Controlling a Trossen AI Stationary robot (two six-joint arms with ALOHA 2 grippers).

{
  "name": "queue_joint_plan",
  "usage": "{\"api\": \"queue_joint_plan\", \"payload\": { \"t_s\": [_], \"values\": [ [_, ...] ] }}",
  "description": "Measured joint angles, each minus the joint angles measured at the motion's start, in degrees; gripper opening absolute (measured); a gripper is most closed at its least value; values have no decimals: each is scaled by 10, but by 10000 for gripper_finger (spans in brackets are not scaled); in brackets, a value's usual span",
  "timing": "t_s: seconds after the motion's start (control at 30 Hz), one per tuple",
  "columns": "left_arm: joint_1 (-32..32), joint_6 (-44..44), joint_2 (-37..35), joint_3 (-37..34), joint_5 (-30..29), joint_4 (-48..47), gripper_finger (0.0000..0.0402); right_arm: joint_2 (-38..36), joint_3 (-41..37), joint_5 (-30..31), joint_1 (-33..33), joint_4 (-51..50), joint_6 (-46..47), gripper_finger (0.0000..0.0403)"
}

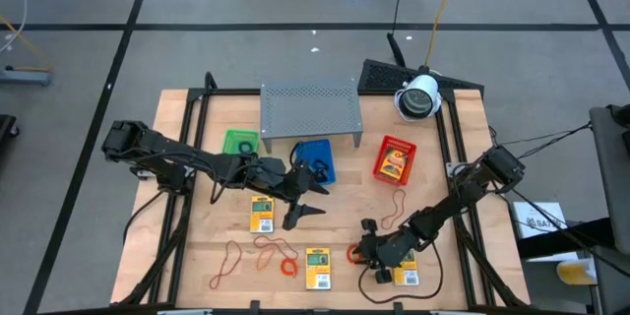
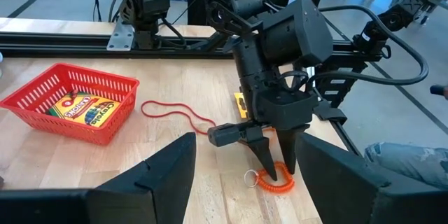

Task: Pick & Place Office Desk Supplies
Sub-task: Put the orange spring keychain into the green bin

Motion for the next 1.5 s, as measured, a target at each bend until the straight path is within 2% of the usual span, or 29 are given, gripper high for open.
{"api": "queue_joint_plan", "payload": {
  "t_s": [0.17, 0.3, 0.37, 0.47, 0.57, 0.67, 0.83, 1.07, 1.23, 1.5],
  "values": [
    [0, 0, 0, 0, 0, 0, 255, 0, 0, 15, -1, -10, -22, 86],
    [0, 0, 0, 0, 0, 0, 255, 0, 0, 24, -1, -10, -17, 29],
    [0, 0, 0, 0, 0, 0, 255, 0, -1, 31, -1, -2, -3, 13],
    [0, 0, 0, 0, 0, 0, 255, 0, -1, 66, -1, 51, 53, 17],
    [0, 0, 0, 0, -2, 0, 255, -12, -4, 96, -2, 122, 52, 10],
    [0, 0, 0, 0, -27, 0, 255, -37, -4, 129, -3, 162, 21, 6],
    [0, 1, 0, 0, -70, -2, 255, -128, 0, 193, -3, 182, -61, 4],
    [1, 0, 0, 0, -71, -10, 255, -260, 0, 239, -8, 194, -203, 4],
    [1, 0, 0, 0, -72, -9, 255, -319, 0, 241, -20, 195, -260, 4],
    [1, 24, 0, 0, -86, 36, 255, -326, 0, 239, -59, 194, -258, 5]
  ]
}}
